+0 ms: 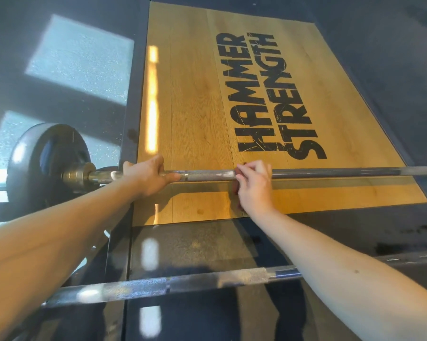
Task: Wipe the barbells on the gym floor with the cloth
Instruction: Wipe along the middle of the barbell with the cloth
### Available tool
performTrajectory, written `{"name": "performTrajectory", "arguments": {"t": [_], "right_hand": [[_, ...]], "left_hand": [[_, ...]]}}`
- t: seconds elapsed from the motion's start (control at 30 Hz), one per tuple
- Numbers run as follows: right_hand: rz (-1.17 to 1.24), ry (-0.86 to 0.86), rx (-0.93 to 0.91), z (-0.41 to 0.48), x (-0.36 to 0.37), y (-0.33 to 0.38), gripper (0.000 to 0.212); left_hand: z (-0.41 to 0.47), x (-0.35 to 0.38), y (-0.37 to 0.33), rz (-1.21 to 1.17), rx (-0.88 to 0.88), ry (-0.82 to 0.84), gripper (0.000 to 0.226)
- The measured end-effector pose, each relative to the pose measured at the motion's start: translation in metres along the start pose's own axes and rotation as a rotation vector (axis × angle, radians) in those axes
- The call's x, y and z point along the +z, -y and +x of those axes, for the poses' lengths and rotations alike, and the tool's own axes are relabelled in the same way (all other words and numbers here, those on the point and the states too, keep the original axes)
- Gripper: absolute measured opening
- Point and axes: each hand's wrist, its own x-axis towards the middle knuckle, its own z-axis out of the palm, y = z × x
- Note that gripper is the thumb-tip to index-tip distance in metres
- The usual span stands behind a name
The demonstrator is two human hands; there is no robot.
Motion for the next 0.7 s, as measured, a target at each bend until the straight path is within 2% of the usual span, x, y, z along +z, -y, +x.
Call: {"name": "performTrajectory", "arguments": {"t": [0.13, 0.23, 0.37, 0.47, 0.6, 0.7], "right_hand": [[0.046, 0.154, -0.258, -0.006, 0.040, 0.053, 0.023], [-0.001, 0.226, -0.384, 0.007, 0.019, 0.033, 0.024], [-0.073, 0.166, -0.293, 0.015, -0.036, -0.029, 0.024], [-0.094, 0.083, -0.209, 0.007, -0.019, -0.018, 0.021], [-0.002, 0.138, -0.339, 0.003, 0.030, 0.041, 0.013], [-0.039, 0.231, -0.445, 0.014, 0.020, 0.038, 0.016]], "left_hand": [[0.000, -0.001, -0.005, 0.050, -0.010, -0.016, 0.063], [-0.001, -0.002, -0.002, 0.012, -0.021, -0.006, 0.063], [0.004, -0.005, -0.003, -0.017, 0.011, 0.029, 0.070], [0.004, -0.001, 0.001, -0.013, 0.015, 0.049, 0.067], [0.008, -0.003, 0.006, -0.057, 0.008, 0.056, 0.084], [0.006, -0.003, 0.006, -0.062, 0.002, 0.043, 0.091]]}}
